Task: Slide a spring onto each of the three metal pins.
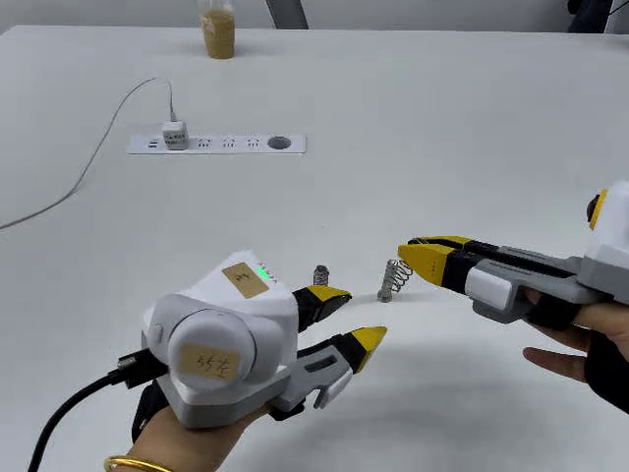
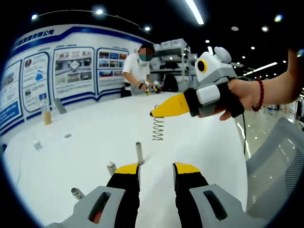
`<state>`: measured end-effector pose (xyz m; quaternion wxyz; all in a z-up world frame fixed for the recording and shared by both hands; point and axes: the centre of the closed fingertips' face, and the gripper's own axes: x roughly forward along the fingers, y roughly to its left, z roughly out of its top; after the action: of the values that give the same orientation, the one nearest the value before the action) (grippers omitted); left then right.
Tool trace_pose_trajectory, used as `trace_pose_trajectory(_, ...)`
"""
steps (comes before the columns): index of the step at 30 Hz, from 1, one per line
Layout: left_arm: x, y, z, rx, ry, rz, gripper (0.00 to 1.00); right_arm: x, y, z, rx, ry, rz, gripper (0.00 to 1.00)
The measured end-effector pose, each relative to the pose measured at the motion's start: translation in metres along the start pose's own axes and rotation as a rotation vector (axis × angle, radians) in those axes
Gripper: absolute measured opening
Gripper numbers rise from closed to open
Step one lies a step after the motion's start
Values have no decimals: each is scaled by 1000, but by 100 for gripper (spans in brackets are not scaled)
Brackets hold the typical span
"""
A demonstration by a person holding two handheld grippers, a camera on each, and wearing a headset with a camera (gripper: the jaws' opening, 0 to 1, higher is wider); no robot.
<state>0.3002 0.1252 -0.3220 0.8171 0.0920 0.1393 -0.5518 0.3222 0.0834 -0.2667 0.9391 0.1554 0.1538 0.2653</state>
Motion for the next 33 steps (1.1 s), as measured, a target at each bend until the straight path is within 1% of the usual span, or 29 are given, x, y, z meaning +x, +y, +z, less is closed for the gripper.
trace_pose_trajectory(2,-2,1,-2,-11,5,6,29,0,-4,1,-16,1,-17,12)
trace_pose_trajectory(3,-4,2,-4,-27,9,4,30,1,-7,0,-36,7,-30,12)
trace_pose_trajectory(4,-4,3,-6,-37,15,9,31,1,-8,0,-67,13,-33,12)
trace_pose_trajectory(6,-7,4,-9,-38,24,18,33,3,-10,-2,-129,29,-49,12)
trace_pose_trajectory(9,-11,6,-13,-50,32,28,35,7,-13,-4,-155,40,-57,12)
trace_pose_trajectory(13,-19,10,-19,-57,49,55,38,12,-18,-6,-220,57,-74,12)
trace_pose_trajectory(15,-22,11,-21,-60,51,61,41,15,-20,-6,-236,60,-76,12)
trace_pose_trajectory(20,-30,15,-23,-57,53,85,43,21,-27,-3,-264,61,-92,12)
trace_pose_trajectory(27,-38,21,-25,-56,64,120,52,29,-37,-3,-297,76,-114,12)
trace_pose_trajectory(28,-40,22,-26,-62,69,134,53,30,-40,-4,-302,78,-123,12)
trace_pose_trajectory(30,-43,22,-27,-73,70,133,56,32,-42,-4,-308,83,-129,12)
trace_pose_trajectory(33,-47,23,-28,-77,74,146,59,35,-47,-5,-314,87,-138,12)
